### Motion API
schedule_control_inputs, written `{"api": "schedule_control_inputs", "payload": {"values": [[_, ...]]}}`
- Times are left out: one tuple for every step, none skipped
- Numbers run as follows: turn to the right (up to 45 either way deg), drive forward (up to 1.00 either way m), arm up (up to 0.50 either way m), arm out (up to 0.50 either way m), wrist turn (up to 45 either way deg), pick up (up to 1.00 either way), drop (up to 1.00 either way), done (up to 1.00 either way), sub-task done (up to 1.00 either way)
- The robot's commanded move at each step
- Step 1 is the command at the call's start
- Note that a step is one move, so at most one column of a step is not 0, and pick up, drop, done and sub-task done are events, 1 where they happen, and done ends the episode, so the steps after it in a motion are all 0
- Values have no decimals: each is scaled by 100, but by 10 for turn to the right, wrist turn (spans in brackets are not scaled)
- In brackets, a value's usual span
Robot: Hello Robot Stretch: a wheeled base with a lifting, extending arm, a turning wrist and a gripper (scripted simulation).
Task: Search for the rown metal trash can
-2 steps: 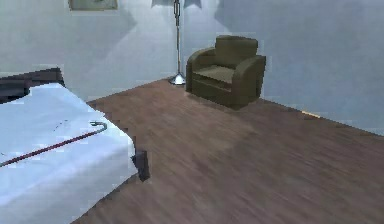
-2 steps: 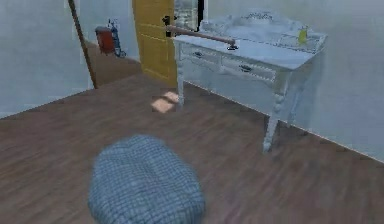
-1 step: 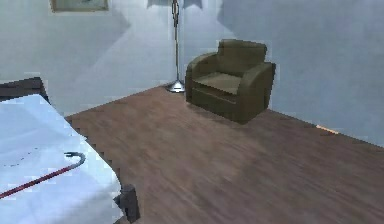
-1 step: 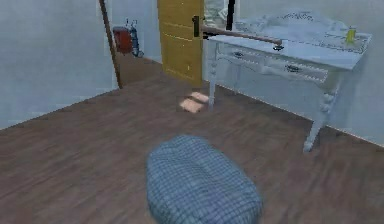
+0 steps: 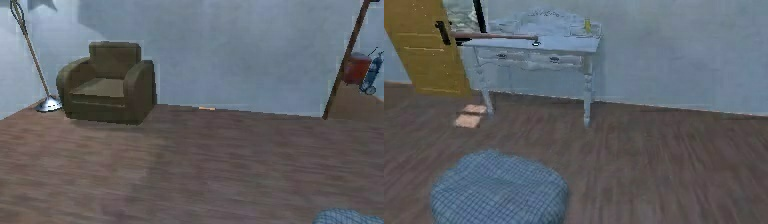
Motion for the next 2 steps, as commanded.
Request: {"api": "schedule_control_inputs", "payload": {"values": [[0,90,0,0,0,0,0,0,0],[450,0,0,0,0,0,0,0,0]]}}
